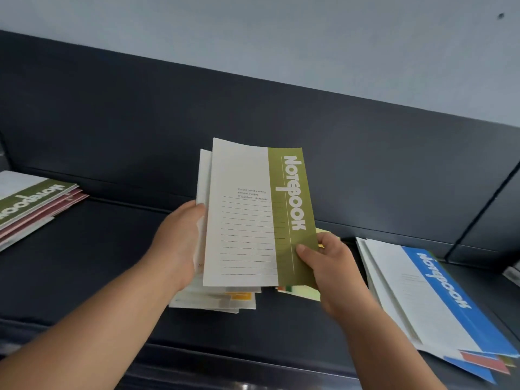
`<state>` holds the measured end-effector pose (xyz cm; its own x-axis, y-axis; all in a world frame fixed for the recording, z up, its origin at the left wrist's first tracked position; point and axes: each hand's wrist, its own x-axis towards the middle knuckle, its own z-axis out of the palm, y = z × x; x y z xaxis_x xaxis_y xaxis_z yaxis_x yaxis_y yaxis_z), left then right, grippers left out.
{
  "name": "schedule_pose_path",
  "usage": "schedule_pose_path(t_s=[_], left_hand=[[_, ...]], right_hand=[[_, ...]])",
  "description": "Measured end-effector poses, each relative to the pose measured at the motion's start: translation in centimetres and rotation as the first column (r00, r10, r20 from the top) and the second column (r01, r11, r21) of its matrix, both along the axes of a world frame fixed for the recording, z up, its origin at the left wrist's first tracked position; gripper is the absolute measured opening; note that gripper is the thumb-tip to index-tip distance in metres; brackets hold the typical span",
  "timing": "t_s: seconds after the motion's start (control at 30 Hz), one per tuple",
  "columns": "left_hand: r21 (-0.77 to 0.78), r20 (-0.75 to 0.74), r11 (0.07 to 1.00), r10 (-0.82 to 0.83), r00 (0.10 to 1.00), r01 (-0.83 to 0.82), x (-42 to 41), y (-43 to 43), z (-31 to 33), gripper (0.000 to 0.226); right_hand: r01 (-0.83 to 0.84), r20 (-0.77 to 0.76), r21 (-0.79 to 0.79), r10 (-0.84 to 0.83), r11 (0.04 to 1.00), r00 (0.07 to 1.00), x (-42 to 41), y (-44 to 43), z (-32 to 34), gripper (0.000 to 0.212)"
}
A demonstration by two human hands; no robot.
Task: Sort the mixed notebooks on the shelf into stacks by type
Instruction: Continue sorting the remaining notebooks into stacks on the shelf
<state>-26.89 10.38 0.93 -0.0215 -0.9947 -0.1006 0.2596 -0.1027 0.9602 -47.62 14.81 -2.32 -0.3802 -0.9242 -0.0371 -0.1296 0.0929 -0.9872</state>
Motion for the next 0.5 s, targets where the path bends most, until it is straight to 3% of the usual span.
schedule_pose_path(t_s=[0.1,0.3,0.5], left_hand=[[-0.020,-0.032,0.998,-0.059,0.998,0.058,-3.1,0.7,0.8,0.027],[0.084,0.067,0.995,-0.063,0.996,0.058,-9.0,0.9,0.5,0.026],[0.086,0.099,0.994,-0.074,0.992,0.065,-14.5,2.0,0.9,0.025]], right_hand=[[0.064,-0.021,-0.019,-0.064,0.998,0.998,-3.2,1.3,0.0,0.013],[0.203,0.019,-0.032,-0.202,0.979,0.979,-10.5,4.4,0.8,0.019],[0.352,0.047,-0.009,-0.352,0.936,0.935,-18.2,7.8,0.6,0.021]])
